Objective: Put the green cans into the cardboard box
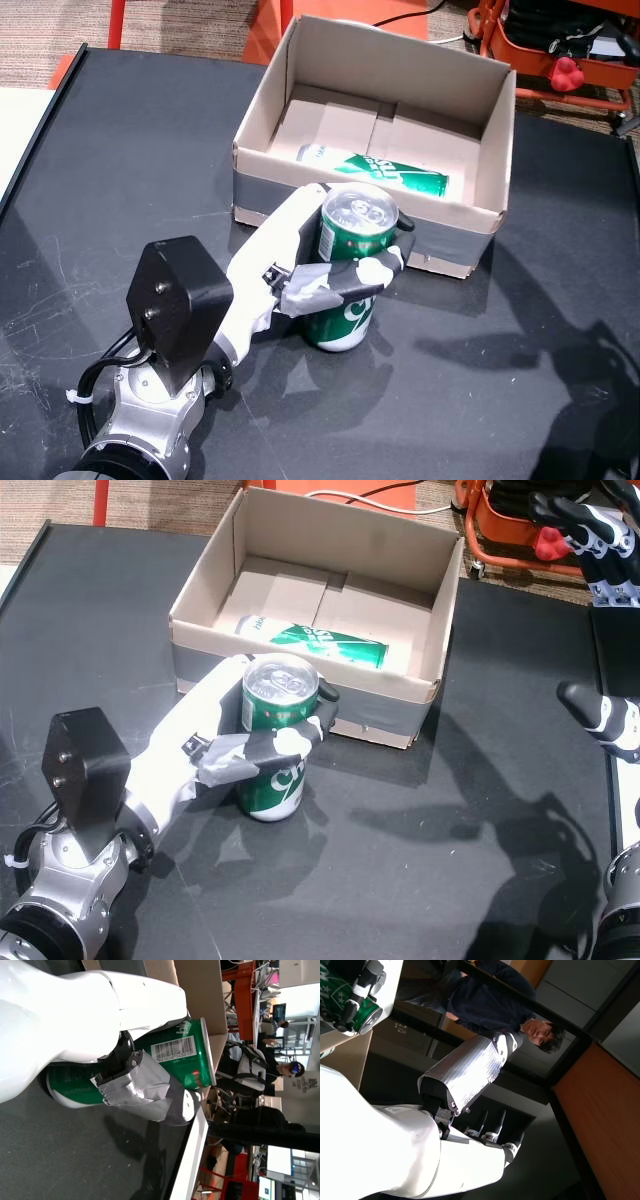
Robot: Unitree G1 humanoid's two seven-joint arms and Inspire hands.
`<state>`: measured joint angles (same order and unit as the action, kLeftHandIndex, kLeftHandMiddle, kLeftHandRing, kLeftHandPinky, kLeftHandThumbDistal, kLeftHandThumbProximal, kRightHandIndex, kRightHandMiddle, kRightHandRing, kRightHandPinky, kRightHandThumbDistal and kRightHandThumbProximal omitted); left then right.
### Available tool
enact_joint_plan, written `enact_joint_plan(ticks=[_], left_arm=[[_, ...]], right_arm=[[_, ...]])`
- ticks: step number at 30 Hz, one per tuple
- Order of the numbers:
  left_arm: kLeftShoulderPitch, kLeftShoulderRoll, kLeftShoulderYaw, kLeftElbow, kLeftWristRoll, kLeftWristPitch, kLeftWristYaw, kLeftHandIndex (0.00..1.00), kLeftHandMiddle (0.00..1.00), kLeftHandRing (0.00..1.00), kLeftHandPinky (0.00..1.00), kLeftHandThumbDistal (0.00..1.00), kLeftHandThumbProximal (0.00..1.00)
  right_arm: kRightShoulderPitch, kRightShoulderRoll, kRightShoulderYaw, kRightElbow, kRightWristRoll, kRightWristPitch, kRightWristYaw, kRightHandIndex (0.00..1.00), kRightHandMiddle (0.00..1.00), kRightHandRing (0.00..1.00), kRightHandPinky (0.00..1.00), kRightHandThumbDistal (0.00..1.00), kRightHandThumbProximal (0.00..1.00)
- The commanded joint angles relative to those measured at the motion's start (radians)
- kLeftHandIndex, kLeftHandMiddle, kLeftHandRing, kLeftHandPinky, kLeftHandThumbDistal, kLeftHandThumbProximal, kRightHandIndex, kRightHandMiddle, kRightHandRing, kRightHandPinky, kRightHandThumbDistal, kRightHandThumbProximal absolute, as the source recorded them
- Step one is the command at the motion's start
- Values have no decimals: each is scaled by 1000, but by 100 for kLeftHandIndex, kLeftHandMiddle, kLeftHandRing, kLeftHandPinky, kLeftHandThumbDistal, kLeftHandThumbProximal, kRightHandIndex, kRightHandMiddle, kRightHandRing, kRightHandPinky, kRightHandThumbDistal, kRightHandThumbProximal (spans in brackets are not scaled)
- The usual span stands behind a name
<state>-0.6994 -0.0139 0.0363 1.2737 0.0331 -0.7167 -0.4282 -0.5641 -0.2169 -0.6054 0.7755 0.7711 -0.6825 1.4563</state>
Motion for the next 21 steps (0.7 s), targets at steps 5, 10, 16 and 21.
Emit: enact_joint_plan(ticks=[5, 10, 16, 21], left_arm=[[2, 29, -29, 2, 57, -31, 50, 44, 52, 61, 50, 0, 42], [-49, 97, -90, -20, 161, -114, 187, 35, 45, 54, 45, 1, 12], [-176, 167, -72, -40, 155, -225, 206, 16, 31, 39, 28, 7, 0], [-305, 236, -48, -38, 150, -227, 215, 15, 25, 32, 27, 24, 20]], right_arm=[[0, 4, 7, 32, 4, -24, -1, 91, 78, 78, 93, 100, 100], [-16, 2, 17, 65, -3, -28, 4, 91, 77, 77, 92, 100, 100], [-57, -9, 18, 177, -17, -14, 14, 92, 78, 76, 92, 95, 100], [-66, -49, 79, 349, -193, -120, -150, 100, 81, 79, 93, 91, 100]])
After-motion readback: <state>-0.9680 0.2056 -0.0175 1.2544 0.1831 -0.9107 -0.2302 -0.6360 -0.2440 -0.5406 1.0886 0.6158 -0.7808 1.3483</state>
